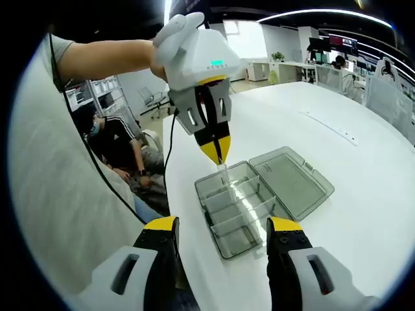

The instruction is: Insert the divider into the dual guide fixture by aligning both edges with the guide slots and pushing it downward to the bottom, including one-sided entry, uneven engagement, binding, and posture correction.

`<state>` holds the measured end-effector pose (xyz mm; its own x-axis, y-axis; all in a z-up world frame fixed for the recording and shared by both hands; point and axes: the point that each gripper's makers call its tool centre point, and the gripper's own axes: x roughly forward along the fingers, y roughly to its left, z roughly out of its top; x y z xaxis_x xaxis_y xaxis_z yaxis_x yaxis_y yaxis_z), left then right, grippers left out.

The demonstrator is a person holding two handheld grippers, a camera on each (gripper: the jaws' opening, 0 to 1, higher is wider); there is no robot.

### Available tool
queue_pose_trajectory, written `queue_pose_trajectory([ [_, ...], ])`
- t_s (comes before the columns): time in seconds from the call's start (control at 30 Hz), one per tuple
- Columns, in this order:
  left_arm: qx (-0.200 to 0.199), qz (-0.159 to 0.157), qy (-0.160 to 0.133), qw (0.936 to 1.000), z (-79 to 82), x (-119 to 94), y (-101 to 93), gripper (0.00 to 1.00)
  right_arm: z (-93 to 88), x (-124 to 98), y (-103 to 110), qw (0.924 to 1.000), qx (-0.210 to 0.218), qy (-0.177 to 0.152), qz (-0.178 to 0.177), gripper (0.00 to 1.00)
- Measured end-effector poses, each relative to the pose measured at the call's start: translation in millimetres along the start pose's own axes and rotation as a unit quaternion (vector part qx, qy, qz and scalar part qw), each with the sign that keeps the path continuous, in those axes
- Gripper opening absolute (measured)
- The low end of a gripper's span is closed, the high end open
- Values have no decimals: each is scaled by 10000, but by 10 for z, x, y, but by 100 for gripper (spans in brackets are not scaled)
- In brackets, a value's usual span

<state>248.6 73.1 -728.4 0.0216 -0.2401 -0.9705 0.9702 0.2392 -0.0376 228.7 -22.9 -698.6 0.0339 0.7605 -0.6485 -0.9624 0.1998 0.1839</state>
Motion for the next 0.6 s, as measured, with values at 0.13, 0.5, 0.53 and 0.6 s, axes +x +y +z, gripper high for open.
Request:
queue_pose_trajectory([
  [0.13, 27, 15, 79, 10000, -17, 10, 3, 0, -4, 5, 11, 10000, 6, 5, 8, 51],
  [0.5, 12, -1, 124, 9999, -17, 14, -4, 0, -7, -4, 6, 10000, 10, -9, -7, 51],
  [0.53, -2, -2, 122, 9999, -11, 11, -5, 0, -7, -1, 8, 10000, 12, -14, -5, 51],
  [0.6, 13, 0, 131, 9999, -10, 12, -1, 0, -9, 4, 13, 10000, 10, -10, 0, 51],
])
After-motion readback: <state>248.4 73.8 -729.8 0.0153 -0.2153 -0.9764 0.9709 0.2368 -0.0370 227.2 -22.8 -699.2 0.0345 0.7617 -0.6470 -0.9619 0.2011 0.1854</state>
